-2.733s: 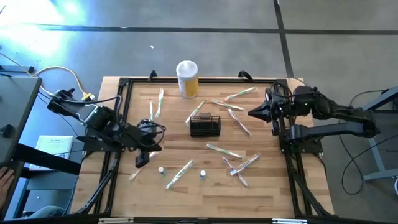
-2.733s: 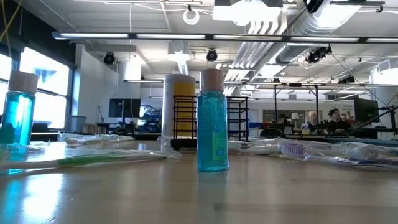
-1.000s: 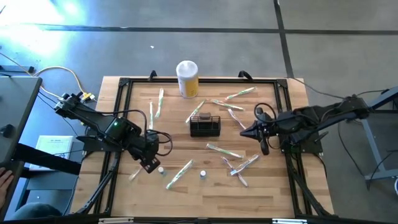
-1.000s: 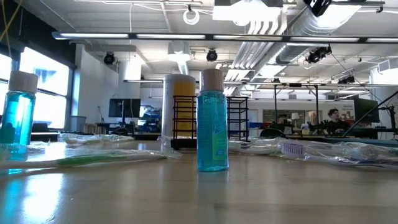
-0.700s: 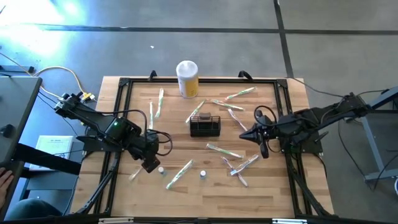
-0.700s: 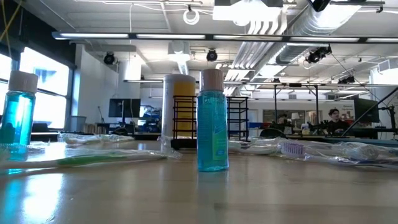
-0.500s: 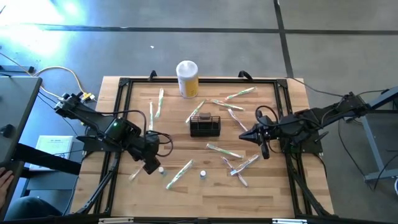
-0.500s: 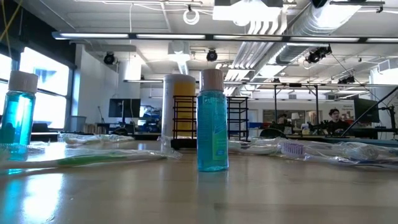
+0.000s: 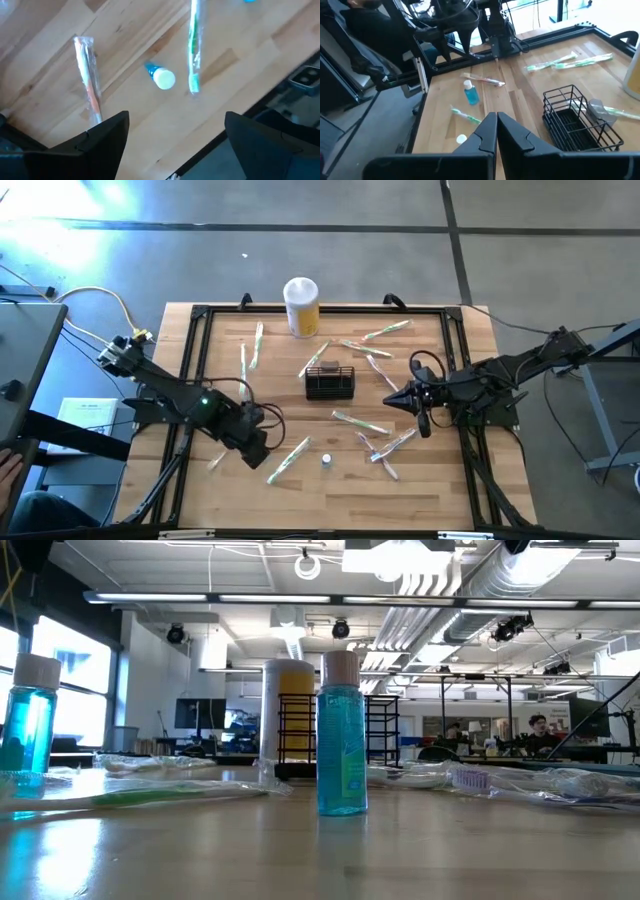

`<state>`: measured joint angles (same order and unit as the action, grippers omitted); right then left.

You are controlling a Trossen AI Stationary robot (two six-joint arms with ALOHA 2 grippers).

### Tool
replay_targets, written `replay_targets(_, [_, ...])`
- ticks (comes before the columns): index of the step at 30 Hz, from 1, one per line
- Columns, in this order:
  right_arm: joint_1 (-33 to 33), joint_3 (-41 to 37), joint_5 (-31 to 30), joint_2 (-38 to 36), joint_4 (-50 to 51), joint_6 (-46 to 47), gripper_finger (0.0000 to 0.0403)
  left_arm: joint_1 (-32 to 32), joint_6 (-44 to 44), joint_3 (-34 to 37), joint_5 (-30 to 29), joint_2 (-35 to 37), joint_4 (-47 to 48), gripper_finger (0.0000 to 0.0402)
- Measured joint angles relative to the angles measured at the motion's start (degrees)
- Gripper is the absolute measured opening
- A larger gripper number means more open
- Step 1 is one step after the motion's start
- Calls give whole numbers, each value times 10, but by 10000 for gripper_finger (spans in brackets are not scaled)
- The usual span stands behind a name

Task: Pick & Place toothbrushing station
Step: Put the left mouthwash into the middle section wire organizer

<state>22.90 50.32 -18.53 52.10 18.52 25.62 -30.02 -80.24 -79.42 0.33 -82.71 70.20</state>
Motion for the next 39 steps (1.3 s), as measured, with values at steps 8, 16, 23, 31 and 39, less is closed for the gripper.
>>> replay_targets(8, [0, 0, 4, 36, -19, 3, 3, 0, 38, 0, 1, -45, 3, 322])
replay_targets(16, [3, 0, 5, 75, -53, 41, 3, 0, 65, 0, -22, -77, 2, 322])
replay_targets(23, [36, 0, 11, 93, -54, 34, 3, 0, 35, 14, -22, -83, -15, 322])
replay_targets(31, [66, 0, 26, 90, -54, -3, 3, 0, -16, 21, -13, -83, -56, 322])
replay_targets(39, [82, 0, 40, 90, -54, -17, 3, 0, -118, 20, -29, -83, -71, 322])
